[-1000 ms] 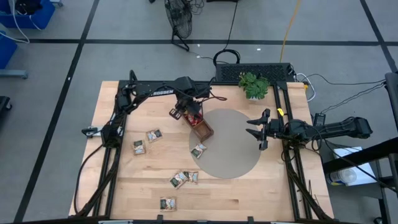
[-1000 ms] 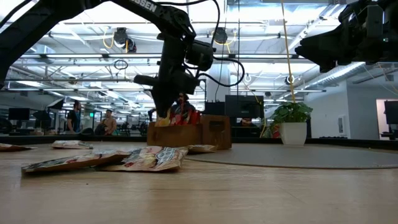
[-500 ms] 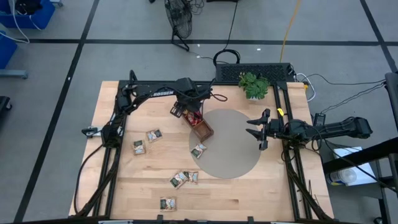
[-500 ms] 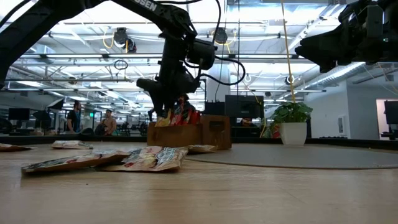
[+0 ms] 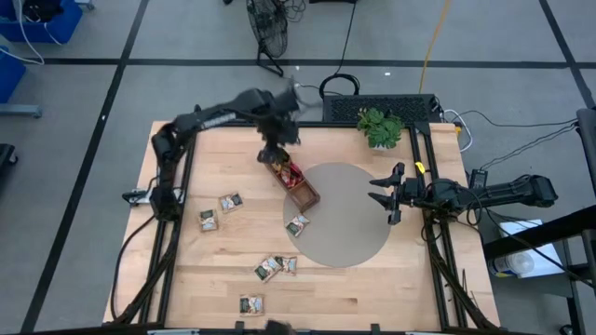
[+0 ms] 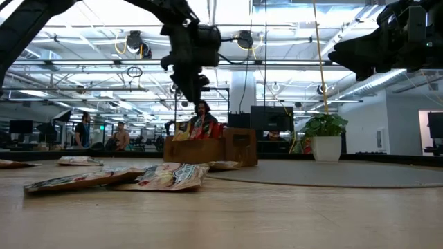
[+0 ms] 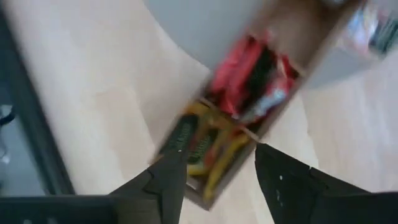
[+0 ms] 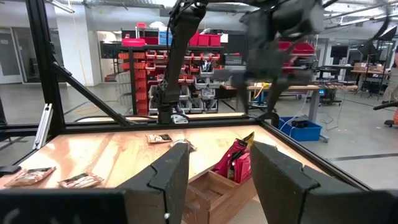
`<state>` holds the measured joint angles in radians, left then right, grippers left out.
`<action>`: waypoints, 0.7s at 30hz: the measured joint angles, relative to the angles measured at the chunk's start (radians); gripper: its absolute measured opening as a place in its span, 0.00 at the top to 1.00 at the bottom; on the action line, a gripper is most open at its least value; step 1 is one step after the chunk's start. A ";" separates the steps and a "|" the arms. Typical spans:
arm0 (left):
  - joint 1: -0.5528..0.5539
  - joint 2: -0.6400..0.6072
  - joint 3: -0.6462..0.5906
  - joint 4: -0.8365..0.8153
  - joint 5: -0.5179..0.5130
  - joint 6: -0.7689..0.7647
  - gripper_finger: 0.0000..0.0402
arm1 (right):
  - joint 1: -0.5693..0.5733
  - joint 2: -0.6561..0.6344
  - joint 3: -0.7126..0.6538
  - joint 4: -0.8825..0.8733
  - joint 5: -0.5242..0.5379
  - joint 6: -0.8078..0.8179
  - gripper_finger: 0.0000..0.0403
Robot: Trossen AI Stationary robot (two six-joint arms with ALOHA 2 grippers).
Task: Pick & Place Tea
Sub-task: Adjust the wooden organizer on the table
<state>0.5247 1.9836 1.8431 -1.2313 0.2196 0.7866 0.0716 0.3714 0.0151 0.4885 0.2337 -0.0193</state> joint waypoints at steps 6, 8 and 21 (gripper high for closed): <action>0.166 0.012 -0.018 0.140 0.016 -0.062 0.60 | 0.000 0.000 0.000 0.000 0.000 0.000 0.61; 0.211 0.027 -0.054 0.230 0.022 -0.064 0.65 | 0.000 0.000 0.000 0.000 0.000 0.000 0.61; 0.271 0.043 -0.323 0.433 0.260 0.069 0.96 | 0.000 0.000 0.000 0.000 0.000 0.000 0.61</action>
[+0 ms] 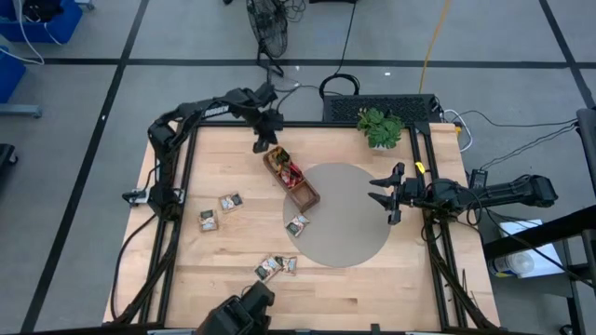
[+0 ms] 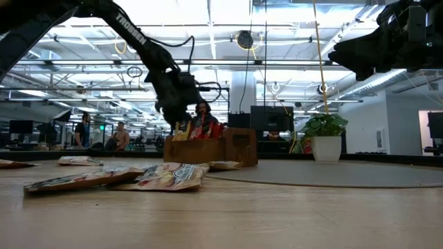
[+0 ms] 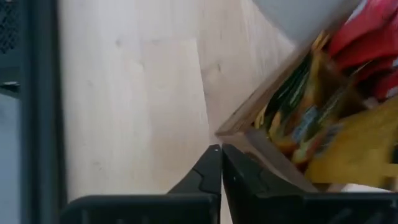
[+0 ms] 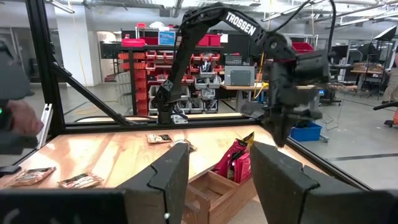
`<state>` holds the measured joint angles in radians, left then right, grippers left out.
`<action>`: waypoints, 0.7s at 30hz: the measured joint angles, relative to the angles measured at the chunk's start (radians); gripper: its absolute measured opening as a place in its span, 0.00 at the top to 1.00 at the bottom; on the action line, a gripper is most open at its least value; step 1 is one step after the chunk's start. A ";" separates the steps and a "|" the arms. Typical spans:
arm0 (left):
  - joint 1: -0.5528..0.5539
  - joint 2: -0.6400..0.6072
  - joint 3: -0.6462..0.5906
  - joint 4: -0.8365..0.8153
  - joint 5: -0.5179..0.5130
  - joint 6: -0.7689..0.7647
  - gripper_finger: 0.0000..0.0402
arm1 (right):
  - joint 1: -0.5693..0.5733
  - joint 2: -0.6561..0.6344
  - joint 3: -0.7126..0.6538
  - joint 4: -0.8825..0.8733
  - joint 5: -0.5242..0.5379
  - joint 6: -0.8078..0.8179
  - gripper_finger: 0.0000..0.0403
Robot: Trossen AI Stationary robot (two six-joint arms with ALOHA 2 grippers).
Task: Pick & Place Tea
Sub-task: Adjust the wooden organizer on the table
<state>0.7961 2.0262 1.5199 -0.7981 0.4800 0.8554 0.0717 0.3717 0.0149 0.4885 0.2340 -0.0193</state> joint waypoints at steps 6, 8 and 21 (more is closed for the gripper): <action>-0.040 0.000 -0.092 0.172 -0.054 0.060 0.99 | 0.000 0.000 0.000 0.000 0.000 0.000 0.61; -0.045 0.000 -0.097 0.179 -0.053 0.058 0.98 | 0.000 0.000 0.000 0.000 0.000 0.000 0.61; -0.045 0.000 -0.098 -0.157 -0.036 0.026 0.98 | 0.000 0.000 0.000 0.000 0.000 0.000 0.61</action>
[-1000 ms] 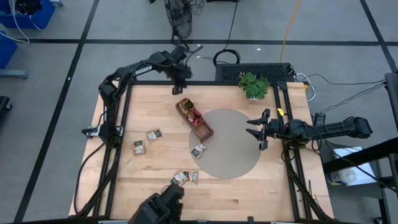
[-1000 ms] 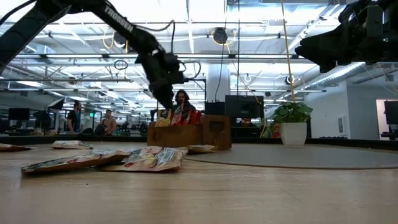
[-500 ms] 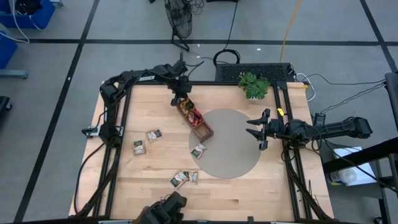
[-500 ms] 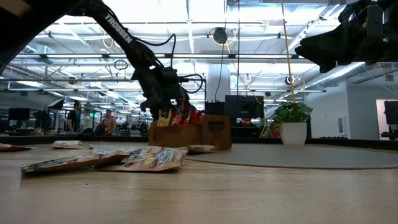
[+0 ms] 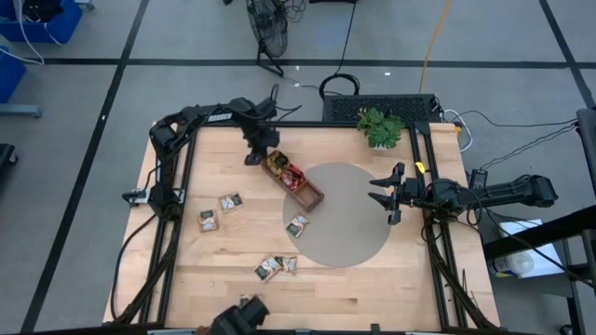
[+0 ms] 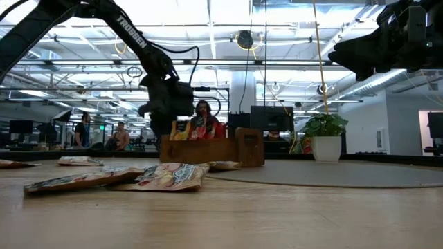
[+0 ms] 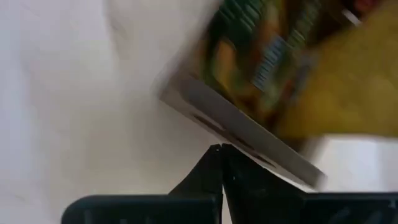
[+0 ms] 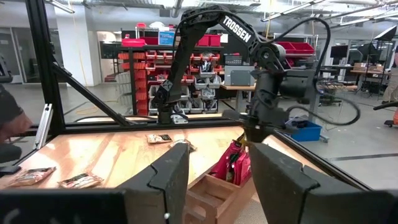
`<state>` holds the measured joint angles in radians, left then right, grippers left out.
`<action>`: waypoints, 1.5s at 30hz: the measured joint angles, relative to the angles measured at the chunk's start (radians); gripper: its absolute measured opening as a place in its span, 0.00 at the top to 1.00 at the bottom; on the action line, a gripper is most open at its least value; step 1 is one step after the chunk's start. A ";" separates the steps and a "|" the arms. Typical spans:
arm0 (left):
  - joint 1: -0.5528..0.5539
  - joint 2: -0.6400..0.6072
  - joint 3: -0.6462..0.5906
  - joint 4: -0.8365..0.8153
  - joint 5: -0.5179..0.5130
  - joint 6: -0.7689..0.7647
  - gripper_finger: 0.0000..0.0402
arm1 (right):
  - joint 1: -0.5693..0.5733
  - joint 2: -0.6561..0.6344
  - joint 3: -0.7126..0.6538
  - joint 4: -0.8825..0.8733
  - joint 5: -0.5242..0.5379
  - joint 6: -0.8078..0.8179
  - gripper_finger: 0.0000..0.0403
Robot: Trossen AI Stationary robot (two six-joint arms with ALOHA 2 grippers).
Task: Pick & Place Tea
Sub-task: Adjust the wooden organizer on the table, then put the brown tea bag into the right section of the wooden organizer
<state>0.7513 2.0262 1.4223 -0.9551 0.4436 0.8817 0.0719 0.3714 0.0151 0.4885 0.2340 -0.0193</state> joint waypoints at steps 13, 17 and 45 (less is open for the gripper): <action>-0.025 -0.016 -0.001 0.084 -0.089 0.061 0.99 | 0.000 0.000 0.000 0.000 0.000 0.000 0.61; -0.019 -0.016 0.000 0.141 0.067 0.084 0.99 | 0.000 0.000 0.000 0.000 0.000 0.000 0.61; -0.151 -0.542 -0.165 0.022 -0.010 -0.180 1.00 | 0.000 0.000 0.000 0.000 0.000 0.000 0.61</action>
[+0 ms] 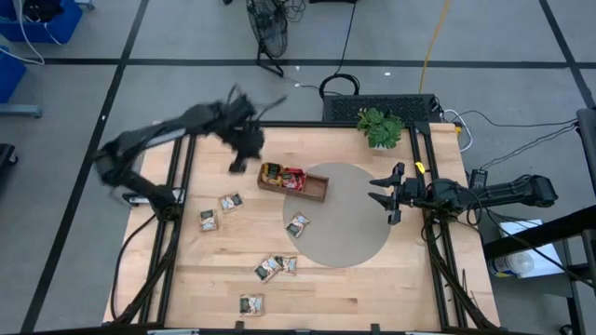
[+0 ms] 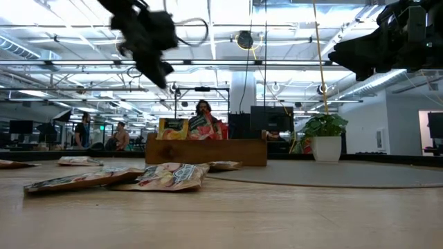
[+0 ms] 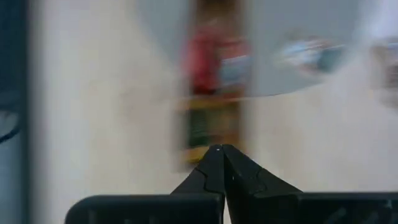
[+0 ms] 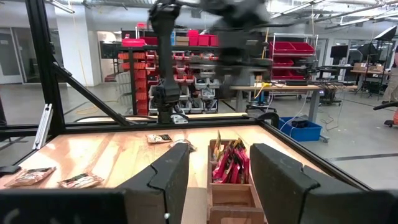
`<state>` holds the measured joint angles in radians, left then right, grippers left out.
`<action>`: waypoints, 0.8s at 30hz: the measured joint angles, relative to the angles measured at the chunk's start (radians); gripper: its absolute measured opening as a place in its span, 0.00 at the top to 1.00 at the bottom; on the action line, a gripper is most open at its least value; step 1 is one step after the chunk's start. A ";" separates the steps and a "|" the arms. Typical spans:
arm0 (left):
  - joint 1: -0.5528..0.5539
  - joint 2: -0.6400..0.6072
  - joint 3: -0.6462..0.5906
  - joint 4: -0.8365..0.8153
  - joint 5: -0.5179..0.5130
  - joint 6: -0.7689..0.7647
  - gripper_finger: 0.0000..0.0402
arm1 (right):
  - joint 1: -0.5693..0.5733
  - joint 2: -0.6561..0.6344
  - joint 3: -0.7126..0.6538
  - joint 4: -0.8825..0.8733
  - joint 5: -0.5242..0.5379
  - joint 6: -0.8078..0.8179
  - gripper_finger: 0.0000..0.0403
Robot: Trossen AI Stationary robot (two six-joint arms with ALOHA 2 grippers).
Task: Pick & Place Tea
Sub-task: Put the brown tea bag into the right section of the wooden organizer
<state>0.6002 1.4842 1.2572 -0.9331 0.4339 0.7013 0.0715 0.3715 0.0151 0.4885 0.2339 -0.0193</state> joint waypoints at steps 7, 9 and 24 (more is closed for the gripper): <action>-0.293 -0.378 -0.593 0.533 -0.096 -0.331 0.99 | 0.000 0.000 0.000 0.000 0.000 0.000 0.61; -0.399 -0.451 -0.760 0.787 -0.184 -0.500 0.99 | 0.000 0.000 0.000 0.000 0.000 0.000 0.61; -0.879 -0.522 -1.220 1.525 -0.821 -0.593 0.98 | 0.000 0.000 0.000 0.000 0.000 0.000 0.61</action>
<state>-0.2788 0.9619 0.0372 0.5917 -0.3875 0.1085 0.0719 0.3714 0.0148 0.4882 0.2340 -0.0193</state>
